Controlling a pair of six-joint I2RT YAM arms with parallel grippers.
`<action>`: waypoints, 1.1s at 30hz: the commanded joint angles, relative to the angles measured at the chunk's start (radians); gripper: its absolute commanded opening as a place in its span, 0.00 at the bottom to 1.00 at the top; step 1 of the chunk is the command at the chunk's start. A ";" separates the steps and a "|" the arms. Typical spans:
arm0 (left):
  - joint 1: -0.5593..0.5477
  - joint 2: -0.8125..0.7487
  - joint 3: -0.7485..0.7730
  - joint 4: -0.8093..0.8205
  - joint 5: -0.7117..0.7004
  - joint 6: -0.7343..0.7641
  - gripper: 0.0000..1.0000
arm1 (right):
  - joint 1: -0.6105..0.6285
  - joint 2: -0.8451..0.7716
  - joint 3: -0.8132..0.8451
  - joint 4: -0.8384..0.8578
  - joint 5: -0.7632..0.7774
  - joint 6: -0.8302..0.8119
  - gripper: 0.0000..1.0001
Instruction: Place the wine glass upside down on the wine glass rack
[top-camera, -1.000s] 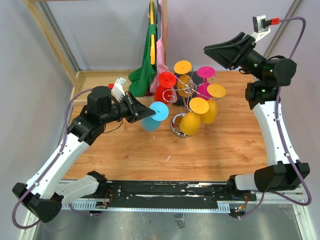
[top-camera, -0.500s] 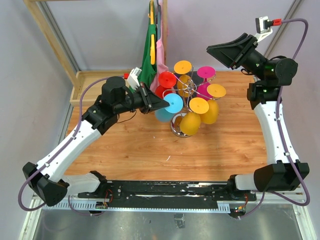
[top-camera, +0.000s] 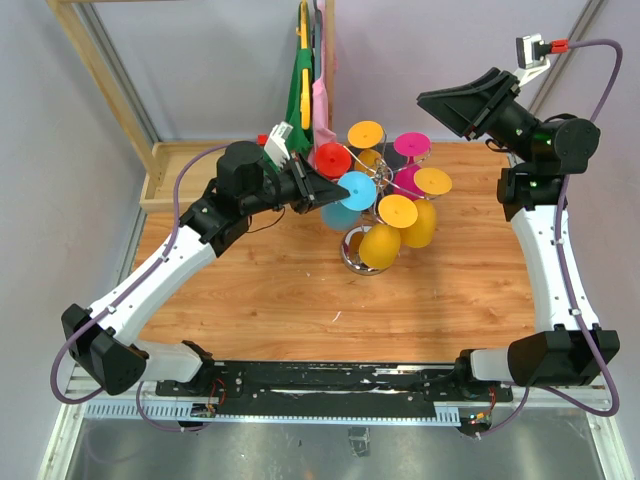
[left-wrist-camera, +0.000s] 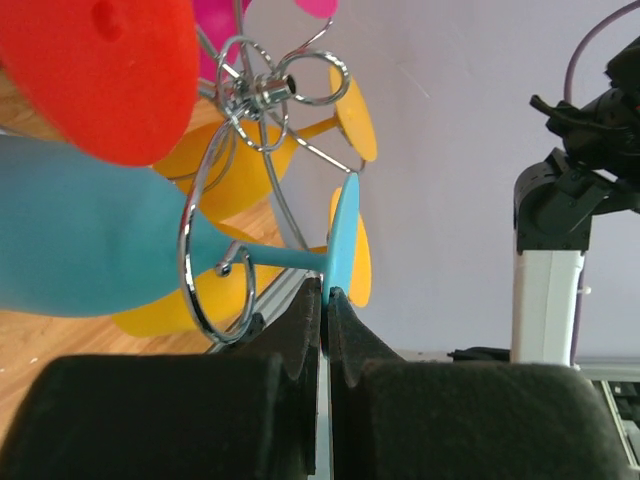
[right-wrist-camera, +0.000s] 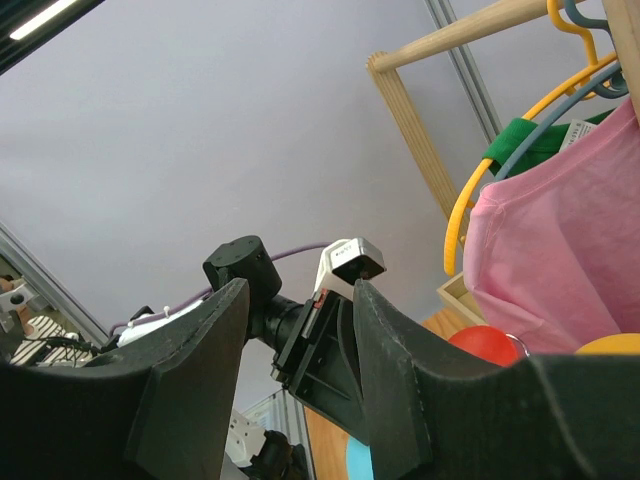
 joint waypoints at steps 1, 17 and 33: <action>-0.007 0.005 0.067 0.076 -0.051 -0.004 0.00 | -0.013 -0.028 -0.008 0.017 -0.002 -0.015 0.48; 0.041 -0.057 0.002 0.071 -0.177 -0.058 0.00 | -0.014 -0.023 -0.010 0.018 -0.004 -0.016 0.48; 0.045 -0.163 -0.092 0.047 -0.130 -0.042 0.00 | -0.014 -0.012 -0.009 0.023 0.001 -0.011 0.48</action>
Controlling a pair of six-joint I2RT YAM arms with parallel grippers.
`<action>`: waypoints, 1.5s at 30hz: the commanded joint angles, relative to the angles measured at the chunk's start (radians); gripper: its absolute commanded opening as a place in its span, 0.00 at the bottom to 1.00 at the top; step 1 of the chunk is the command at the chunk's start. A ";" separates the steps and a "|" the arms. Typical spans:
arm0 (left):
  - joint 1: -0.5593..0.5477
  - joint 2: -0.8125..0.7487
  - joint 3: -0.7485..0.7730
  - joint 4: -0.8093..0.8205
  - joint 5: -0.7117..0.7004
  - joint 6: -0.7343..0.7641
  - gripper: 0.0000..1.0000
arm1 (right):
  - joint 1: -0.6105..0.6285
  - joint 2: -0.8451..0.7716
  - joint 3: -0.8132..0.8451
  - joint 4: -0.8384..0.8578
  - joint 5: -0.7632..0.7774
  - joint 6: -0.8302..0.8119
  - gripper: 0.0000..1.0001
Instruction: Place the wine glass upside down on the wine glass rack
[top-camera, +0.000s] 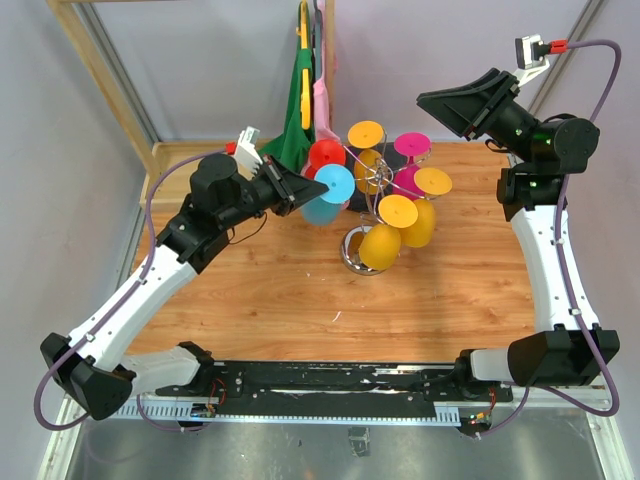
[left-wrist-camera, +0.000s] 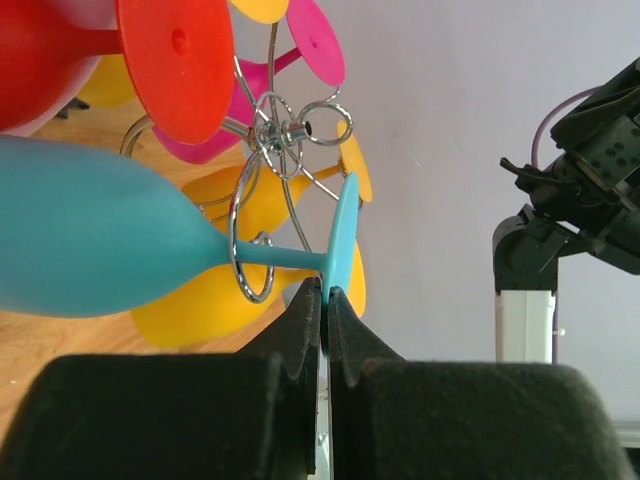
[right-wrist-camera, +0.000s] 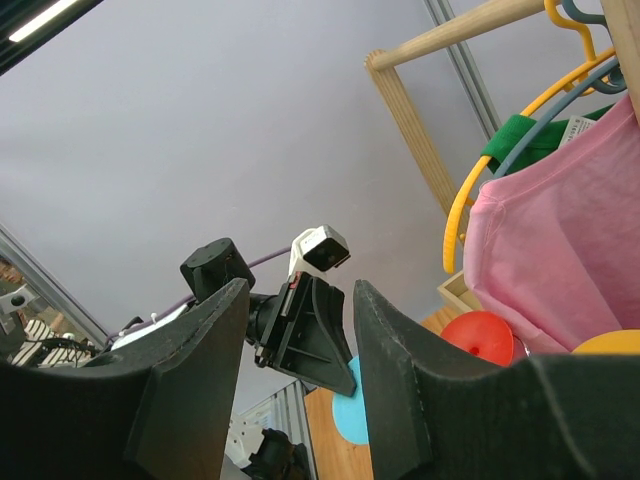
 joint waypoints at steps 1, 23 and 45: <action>0.007 -0.033 -0.028 0.034 0.027 0.017 0.00 | -0.014 -0.009 -0.004 0.029 0.002 -0.011 0.48; 0.007 -0.008 -0.133 0.053 0.125 0.048 0.10 | -0.014 -0.010 -0.013 0.025 0.007 -0.012 0.48; 0.007 -0.051 -0.030 -0.065 0.112 0.141 0.59 | -0.014 -0.031 -0.041 -0.133 0.023 -0.144 0.58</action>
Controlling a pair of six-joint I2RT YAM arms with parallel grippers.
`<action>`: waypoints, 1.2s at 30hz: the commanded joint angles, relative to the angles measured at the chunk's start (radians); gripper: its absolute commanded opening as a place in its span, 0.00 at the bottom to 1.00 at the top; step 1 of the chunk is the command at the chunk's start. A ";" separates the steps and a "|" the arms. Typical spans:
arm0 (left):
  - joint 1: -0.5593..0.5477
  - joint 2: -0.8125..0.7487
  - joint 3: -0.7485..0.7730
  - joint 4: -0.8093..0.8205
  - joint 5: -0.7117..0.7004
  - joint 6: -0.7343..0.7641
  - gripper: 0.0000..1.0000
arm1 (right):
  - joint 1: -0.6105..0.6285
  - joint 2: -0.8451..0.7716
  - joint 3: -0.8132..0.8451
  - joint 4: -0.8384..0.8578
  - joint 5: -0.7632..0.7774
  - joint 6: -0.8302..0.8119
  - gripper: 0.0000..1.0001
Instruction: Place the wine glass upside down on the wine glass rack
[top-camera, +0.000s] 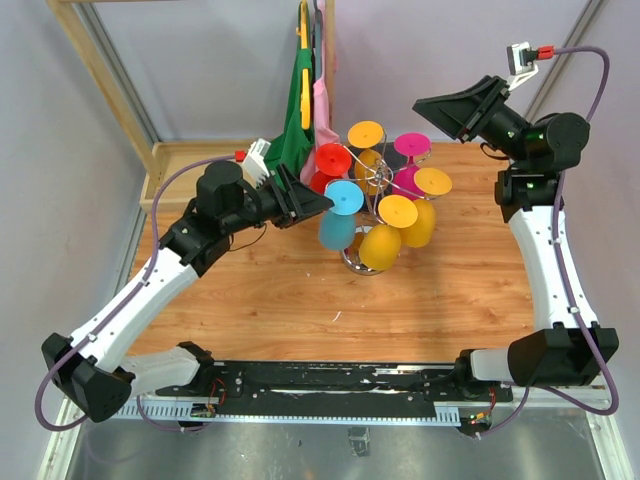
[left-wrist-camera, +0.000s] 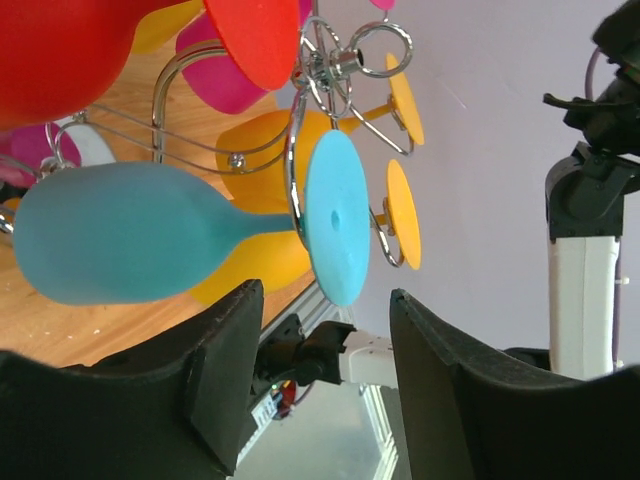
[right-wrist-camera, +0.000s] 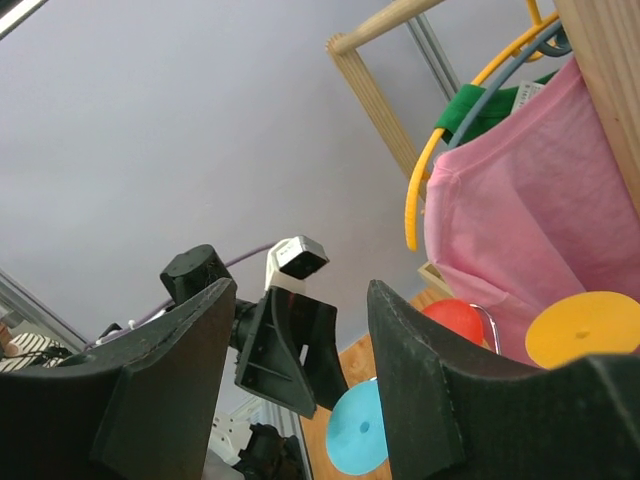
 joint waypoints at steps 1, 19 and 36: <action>0.006 -0.039 0.056 -0.035 0.006 0.052 0.61 | -0.014 -0.034 -0.010 -0.069 0.013 -0.085 0.59; 0.005 -0.051 0.320 -0.355 -0.154 0.308 0.99 | -0.014 -0.155 0.060 -0.917 0.265 -0.662 0.88; 0.006 -0.053 0.328 -0.387 -0.167 0.318 0.99 | -0.022 -0.207 0.066 -1.055 0.357 -0.683 0.98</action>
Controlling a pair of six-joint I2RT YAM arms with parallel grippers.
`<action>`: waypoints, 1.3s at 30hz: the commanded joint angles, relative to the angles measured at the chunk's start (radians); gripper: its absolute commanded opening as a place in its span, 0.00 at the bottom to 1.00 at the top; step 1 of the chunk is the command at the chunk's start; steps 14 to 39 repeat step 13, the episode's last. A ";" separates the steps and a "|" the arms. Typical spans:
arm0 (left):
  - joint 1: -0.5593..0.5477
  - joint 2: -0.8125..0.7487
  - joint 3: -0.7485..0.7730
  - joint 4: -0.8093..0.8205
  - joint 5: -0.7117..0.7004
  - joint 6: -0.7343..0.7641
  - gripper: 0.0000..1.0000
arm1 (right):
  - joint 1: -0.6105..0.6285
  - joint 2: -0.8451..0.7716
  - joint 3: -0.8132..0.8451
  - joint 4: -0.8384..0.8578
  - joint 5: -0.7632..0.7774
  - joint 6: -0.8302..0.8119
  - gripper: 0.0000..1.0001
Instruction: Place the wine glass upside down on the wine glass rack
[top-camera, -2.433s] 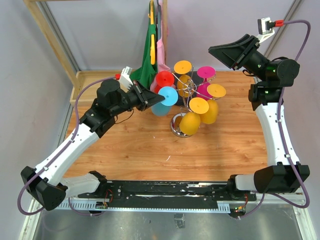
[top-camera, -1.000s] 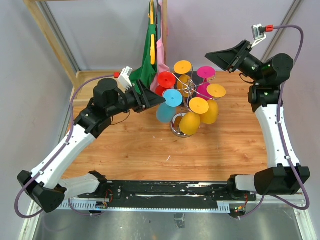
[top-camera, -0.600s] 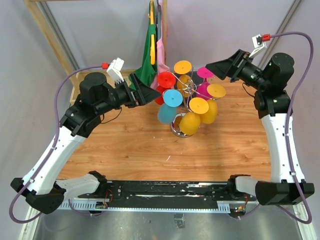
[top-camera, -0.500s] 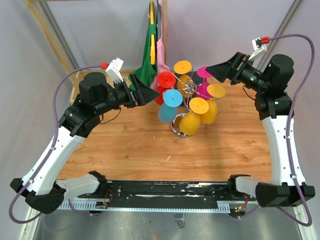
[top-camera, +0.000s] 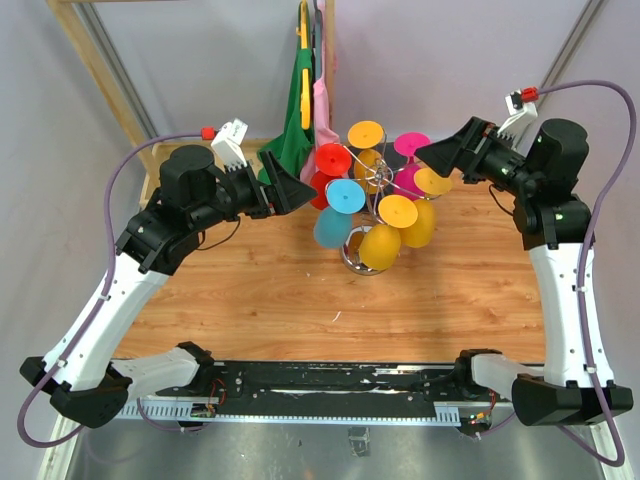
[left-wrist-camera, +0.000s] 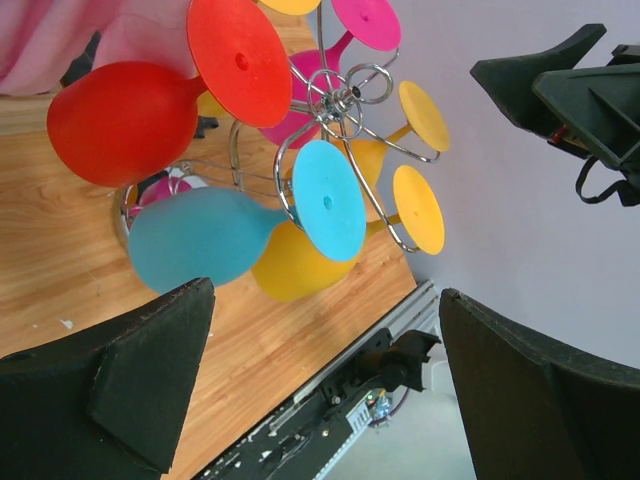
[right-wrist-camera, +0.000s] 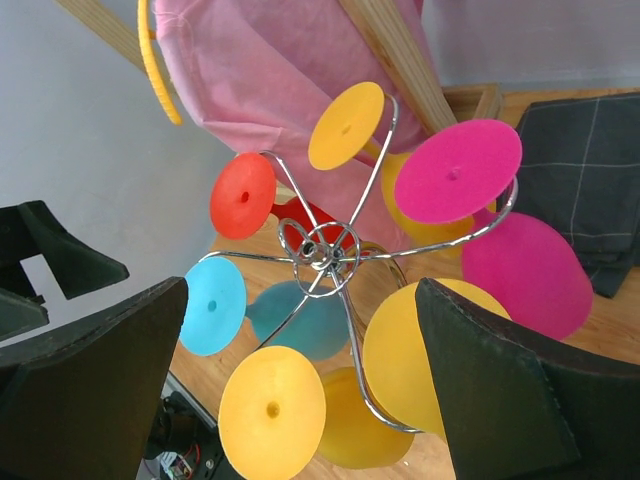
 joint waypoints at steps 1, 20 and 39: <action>0.006 -0.013 0.022 -0.006 -0.002 0.013 0.99 | -0.021 -0.021 0.036 -0.056 0.072 -0.026 0.98; 0.007 -0.018 -0.008 0.028 0.018 -0.012 0.99 | -0.022 -0.044 0.043 -0.064 0.098 -0.053 0.98; 0.007 -0.018 -0.008 0.028 0.018 -0.012 0.99 | -0.022 -0.044 0.043 -0.064 0.098 -0.053 0.98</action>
